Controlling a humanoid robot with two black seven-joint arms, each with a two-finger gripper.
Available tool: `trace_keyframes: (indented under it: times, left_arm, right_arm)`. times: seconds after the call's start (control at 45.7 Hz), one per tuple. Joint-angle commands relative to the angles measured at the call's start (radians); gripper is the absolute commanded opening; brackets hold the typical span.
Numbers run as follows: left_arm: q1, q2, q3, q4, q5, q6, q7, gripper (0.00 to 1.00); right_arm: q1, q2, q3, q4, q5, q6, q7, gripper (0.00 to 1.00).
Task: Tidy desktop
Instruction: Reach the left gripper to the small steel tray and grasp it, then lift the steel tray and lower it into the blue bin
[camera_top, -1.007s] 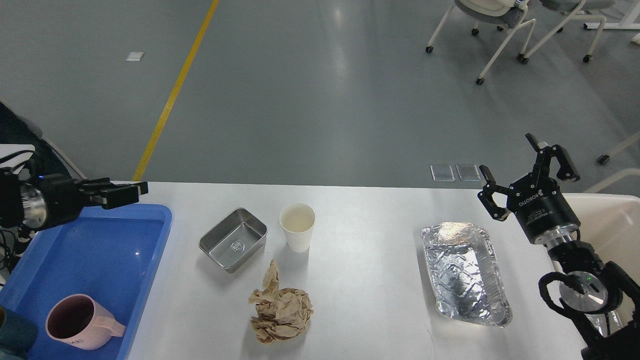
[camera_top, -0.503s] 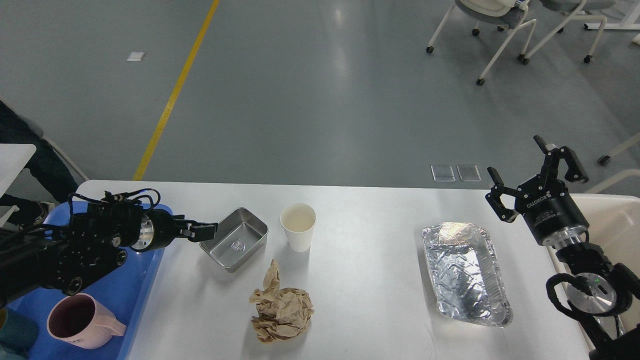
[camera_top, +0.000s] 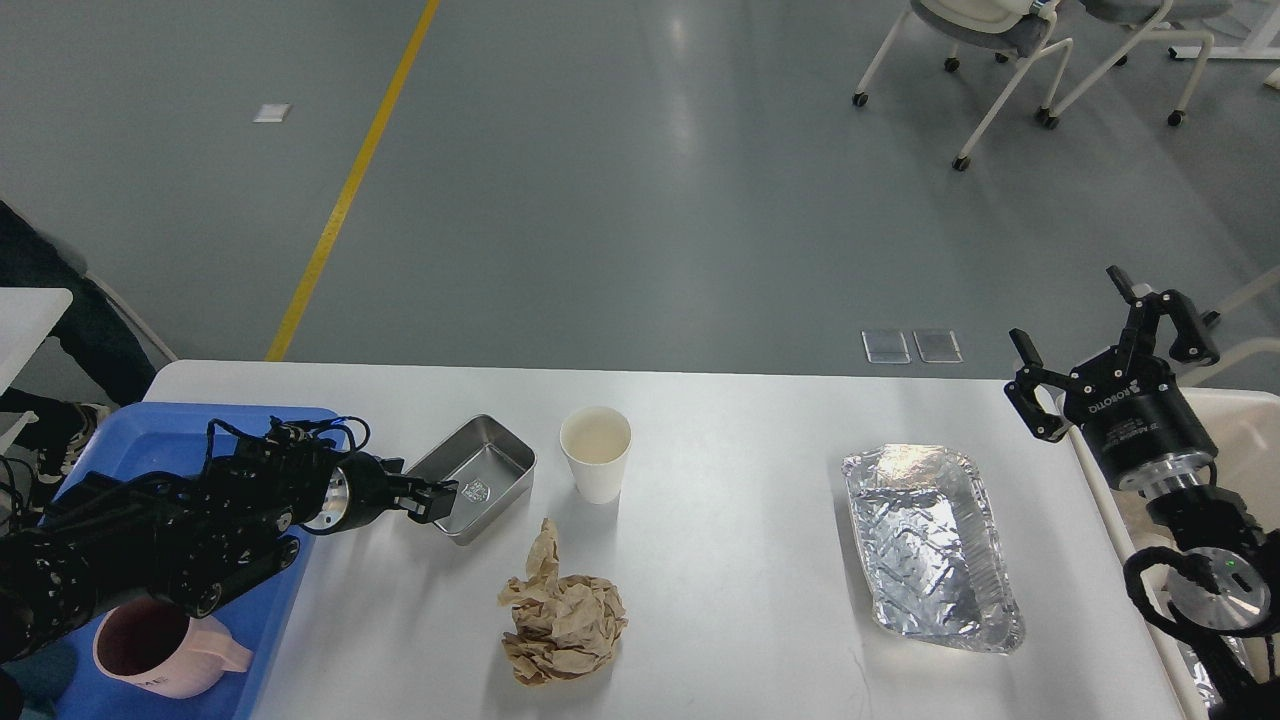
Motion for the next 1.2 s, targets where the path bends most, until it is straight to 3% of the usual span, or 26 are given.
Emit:
trace_keyframes:
  times: [0.0, 0.241, 0.438, 0.591, 0.722, 1.072, 1.182]
  left_arm:
    - [0.000, -0.024, 0.003, 0.053, -0.008, -0.002, 0.003, 0.32]
    - [0.003, -0.068, 0.026, 0.129, -0.011, -0.009, -0.002, 0.01]
    - [-0.022, -0.076, 0.023, 0.132, -0.029, -0.017, -0.008, 0.00]
    - [-0.104, -0.035, 0.018, 0.108, -0.066, -0.101, -0.024, 0.00]
    - [-0.221, 0.099, 0.014, 0.027, -0.090, -0.189, -0.061, 0.00]
    - [-0.606, 0.525, 0.011, -0.386, -0.115, -0.436, -0.061, 0.00]
    - [-0.671, 0.656, 0.008, -0.498, -0.115, -0.479, -0.057, 0.00]
  right_arm:
    - [-0.002, -0.002, 0.002, 0.000, 0.000, 0.000, 0.000, 1.00]
    - [-0.002, 0.000, 0.005, 0.000, 0.000, 0.000, 0.000, 1.00]
    - [-0.002, -0.002, 0.006, 0.000, 0.000, -0.001, 0.000, 1.00]
    - [-0.002, 0.001, 0.006, 0.000, 0.000, -0.003, -0.001, 1.00]
    - [-0.002, 0.001, 0.005, 0.002, 0.000, -0.003, 0.000, 1.00]
    - [-0.002, 0.006, 0.003, 0.006, 0.000, -0.007, -0.001, 1.00]
    - [-0.002, 0.007, 0.003, 0.006, 0.000, -0.007, -0.001, 1.00]
